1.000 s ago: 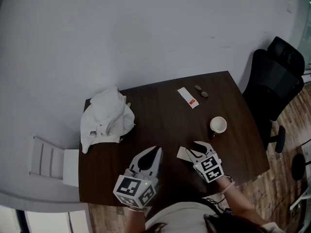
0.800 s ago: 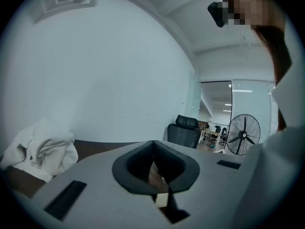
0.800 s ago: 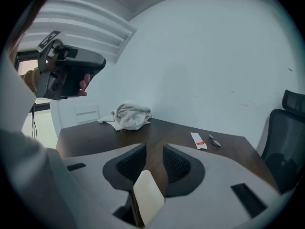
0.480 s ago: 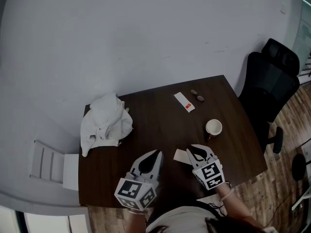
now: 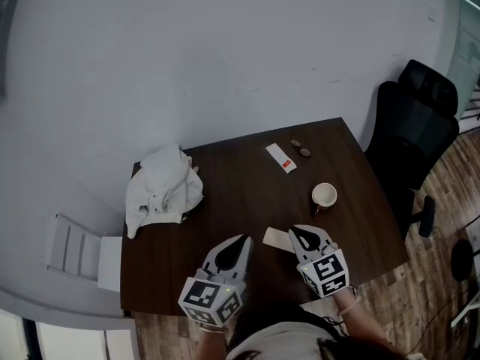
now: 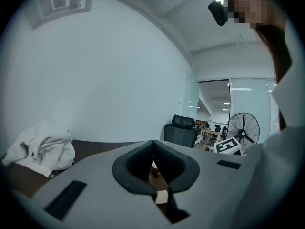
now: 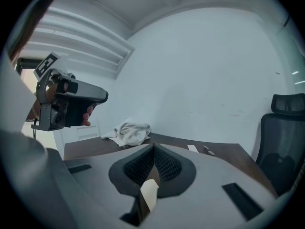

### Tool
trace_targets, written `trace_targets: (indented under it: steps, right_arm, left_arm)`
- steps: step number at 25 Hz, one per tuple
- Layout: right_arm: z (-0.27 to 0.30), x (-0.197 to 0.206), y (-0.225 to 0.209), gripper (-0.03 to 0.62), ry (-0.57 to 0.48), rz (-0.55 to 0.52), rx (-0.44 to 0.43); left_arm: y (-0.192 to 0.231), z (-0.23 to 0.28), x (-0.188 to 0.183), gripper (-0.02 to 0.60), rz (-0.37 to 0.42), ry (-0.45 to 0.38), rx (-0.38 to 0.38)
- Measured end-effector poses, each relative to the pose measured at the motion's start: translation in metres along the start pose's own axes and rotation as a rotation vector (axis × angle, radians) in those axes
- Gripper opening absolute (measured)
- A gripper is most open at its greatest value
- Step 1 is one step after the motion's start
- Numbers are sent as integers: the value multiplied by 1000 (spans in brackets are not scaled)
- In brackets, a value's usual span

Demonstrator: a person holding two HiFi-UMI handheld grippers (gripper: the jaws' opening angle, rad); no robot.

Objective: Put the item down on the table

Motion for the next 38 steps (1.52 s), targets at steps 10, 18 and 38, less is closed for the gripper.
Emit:
trace_targets:
  steps: [10, 18, 38]
  right_arm:
    - [-43, -6, -10, 6, -103, 104, -1]
    - [-78, -24, -10, 6, -177, 138, -2]
    - [-99, -73, 18, 6, -238, 63, 110]
  left_arm:
    - [-40, -13, 11, 18, 15, -7, -37]
    - [-64, -25, 14, 18, 31, -14, -62]
    - [-44, -30, -11, 18, 97, -14, 57]
Point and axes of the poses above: the fingertips, and each gripper's own axes: z forward along the fingers, y to its left, x out of its underside, the point moved 10 cm from there along -z, backward along the fingers, and after that the axes turned 1 degree about y, right-handed, at the moved point
